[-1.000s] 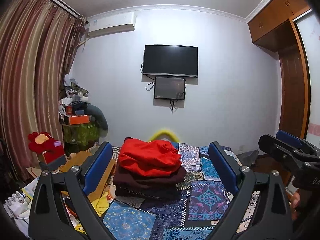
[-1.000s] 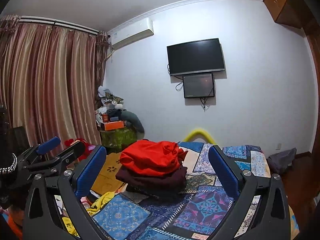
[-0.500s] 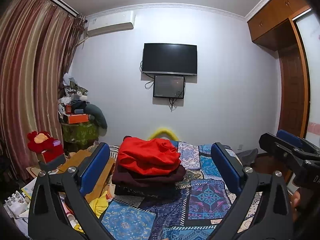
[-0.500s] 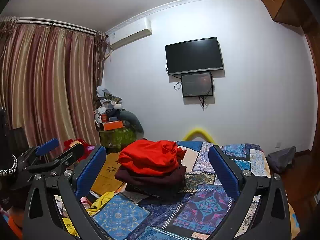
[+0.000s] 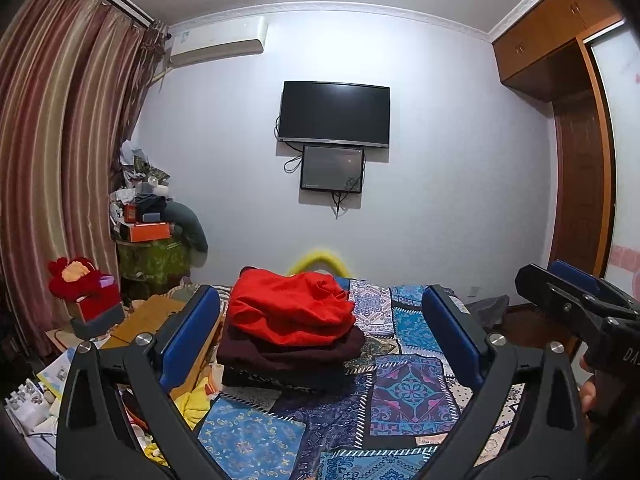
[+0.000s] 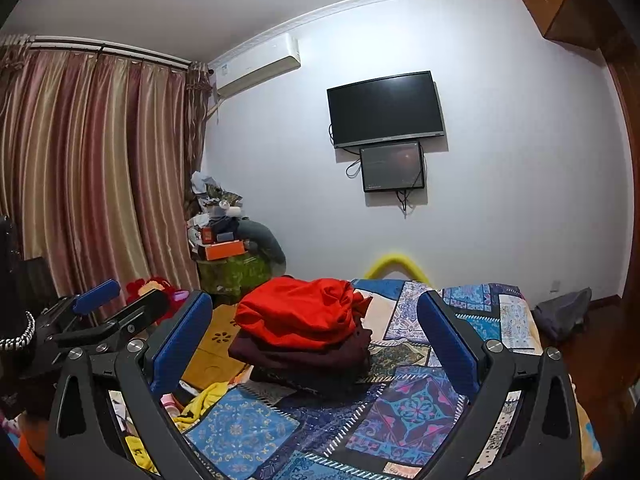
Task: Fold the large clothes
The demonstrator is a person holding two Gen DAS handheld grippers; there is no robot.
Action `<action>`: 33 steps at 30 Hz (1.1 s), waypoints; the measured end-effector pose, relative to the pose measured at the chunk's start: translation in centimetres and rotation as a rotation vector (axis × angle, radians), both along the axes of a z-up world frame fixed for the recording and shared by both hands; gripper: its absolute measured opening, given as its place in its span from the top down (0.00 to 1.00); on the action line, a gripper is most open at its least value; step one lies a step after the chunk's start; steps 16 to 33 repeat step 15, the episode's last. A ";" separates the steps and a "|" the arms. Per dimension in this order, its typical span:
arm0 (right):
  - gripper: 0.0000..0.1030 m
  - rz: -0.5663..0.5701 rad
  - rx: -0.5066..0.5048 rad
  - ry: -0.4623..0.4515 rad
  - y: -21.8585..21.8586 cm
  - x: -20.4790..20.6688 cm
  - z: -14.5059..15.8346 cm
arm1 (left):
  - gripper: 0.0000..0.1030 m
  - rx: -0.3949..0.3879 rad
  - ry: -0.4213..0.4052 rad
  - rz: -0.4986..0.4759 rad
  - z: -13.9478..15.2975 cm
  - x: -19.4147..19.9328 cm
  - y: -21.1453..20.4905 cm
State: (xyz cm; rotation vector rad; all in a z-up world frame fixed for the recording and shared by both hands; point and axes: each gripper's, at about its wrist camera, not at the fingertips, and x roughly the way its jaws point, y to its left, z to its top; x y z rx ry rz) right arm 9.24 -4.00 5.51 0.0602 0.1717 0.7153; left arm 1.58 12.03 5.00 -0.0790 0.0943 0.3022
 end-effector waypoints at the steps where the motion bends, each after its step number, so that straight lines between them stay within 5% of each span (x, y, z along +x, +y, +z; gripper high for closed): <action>1: 0.01 0.000 -0.001 0.000 0.1 0.0 0.0 | 0.01 0.001 0.002 0.000 0.0 0.0 0.0; 33: 0.01 0.002 -0.012 0.006 0.3 0.2 -0.3 | 0.01 0.023 0.014 -0.007 -0.4 0.3 -0.6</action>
